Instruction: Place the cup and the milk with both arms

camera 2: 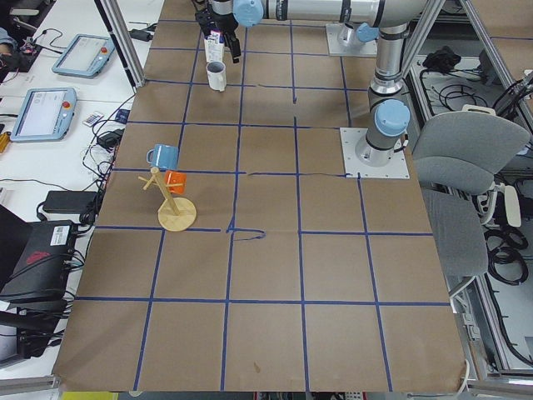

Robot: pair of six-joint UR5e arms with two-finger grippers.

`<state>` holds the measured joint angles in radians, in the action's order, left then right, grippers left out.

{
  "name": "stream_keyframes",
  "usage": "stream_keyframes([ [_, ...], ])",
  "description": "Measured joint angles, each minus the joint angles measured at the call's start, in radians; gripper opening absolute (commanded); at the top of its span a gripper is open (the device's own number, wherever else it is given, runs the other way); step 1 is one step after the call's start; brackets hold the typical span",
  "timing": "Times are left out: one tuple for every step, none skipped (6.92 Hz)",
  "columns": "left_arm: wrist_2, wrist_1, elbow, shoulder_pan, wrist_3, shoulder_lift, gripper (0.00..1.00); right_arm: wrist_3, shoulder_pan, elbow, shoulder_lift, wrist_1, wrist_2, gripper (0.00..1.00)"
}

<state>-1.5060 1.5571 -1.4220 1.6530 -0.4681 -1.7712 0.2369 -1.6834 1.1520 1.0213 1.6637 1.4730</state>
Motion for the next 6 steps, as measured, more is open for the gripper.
stream_keyframes([
  [-0.01, -0.002, -0.06, -0.01, 0.028, 0.06, 1.0, 0.026, -0.015, -0.023, -0.02, 0.002, -0.007, 0.34],
  [-0.013, -0.005, -0.107, -0.019, 0.064, 0.106, 1.0, 0.038, -0.026, -0.032, -0.03, 0.006, -0.01, 0.37],
  [-0.015, -0.007, -0.136, -0.028, 0.134, 0.138, 1.0, 0.043, -0.033, -0.035, -0.038, 0.017, -0.013, 0.37],
  [-0.016, -0.01, -0.144, -0.04, 0.226, 0.153, 1.0, 0.053, -0.038, -0.036, -0.044, 0.027, -0.021, 0.38],
  [-0.016, -0.018, -0.143, -0.053, 0.315, 0.158, 1.0, 0.068, -0.043, -0.036, -0.047, 0.032, -0.03, 0.43],
  [-0.015, -0.03, -0.14, -0.067, 0.379, 0.158, 1.0, 0.08, -0.05, -0.035, -0.049, 0.034, -0.035, 0.63],
])
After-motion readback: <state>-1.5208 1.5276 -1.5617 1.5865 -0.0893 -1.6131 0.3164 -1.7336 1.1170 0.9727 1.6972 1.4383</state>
